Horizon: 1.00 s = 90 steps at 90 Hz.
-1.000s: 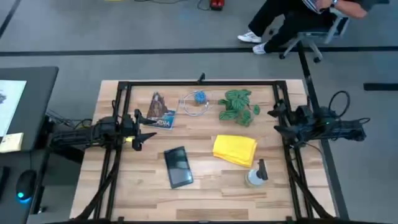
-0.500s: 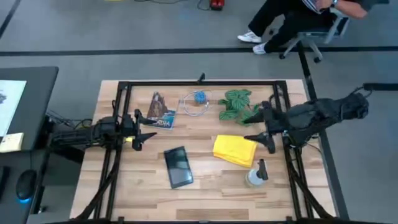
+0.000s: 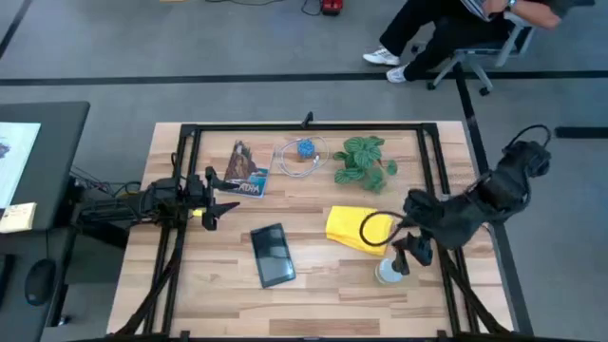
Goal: Clean tablet
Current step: Move the cleaning bottle to the bottom right of the table
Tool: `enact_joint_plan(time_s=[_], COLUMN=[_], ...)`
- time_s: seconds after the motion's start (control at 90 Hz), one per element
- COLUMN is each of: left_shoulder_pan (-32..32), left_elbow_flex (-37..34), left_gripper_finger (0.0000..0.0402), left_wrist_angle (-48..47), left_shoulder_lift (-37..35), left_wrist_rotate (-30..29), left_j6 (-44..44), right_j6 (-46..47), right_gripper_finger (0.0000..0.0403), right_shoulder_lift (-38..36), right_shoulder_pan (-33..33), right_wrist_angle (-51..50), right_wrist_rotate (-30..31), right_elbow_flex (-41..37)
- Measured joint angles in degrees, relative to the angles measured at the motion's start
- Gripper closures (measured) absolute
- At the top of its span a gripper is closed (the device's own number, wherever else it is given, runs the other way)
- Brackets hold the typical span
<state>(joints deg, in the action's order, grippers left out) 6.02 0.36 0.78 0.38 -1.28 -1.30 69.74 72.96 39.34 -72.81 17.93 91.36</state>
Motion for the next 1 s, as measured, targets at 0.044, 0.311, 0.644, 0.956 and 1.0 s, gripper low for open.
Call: enact_joint_plan(time_s=[0.044, 0.311, 0.644, 0.956, 1.0], left_shoulder_pan=[0.0, 0.0, 0.0, 0.0, 0.0], left_elbow_flex=[0.0, 0.0, 0.0, 0.0, 0.0], left_gripper_finger=[0.0167, 0.0167, 0.0167, 0.0167, 0.0167], left_wrist_angle=[0.0, 0.0, 0.0, 0.0, 0.0], left_shoulder_lift=[0.0, 0.0, 0.0, 0.0, 0.0], left_wrist_rotate=[0.0, 0.0, 0.0, 0.0, 0.0], left_j6=[0.0, 0.0, 0.0, 0.5, 0.3], right_j6=[0.8, -2.1, 5.7, 20.1, 22.4], right_gripper_finger=[0.0127, 0.0127, 0.0127, 0.0127, 0.0127], right_shoulder_lift=[0.9, 6.2, 16.2, 16.3, 16.7], right_shoulder_pan=[0.8, -0.7, -7.0, -6.0, -4.7], right_wrist_angle=[1.6, 8.2, -16.7, -16.7, -17.4], right_wrist_rotate=[0.0, -1.2, -8.9, -12.9, -13.4], right_elbow_flex=[0.0, 0.9, 17.2, 16.6, 16.2])
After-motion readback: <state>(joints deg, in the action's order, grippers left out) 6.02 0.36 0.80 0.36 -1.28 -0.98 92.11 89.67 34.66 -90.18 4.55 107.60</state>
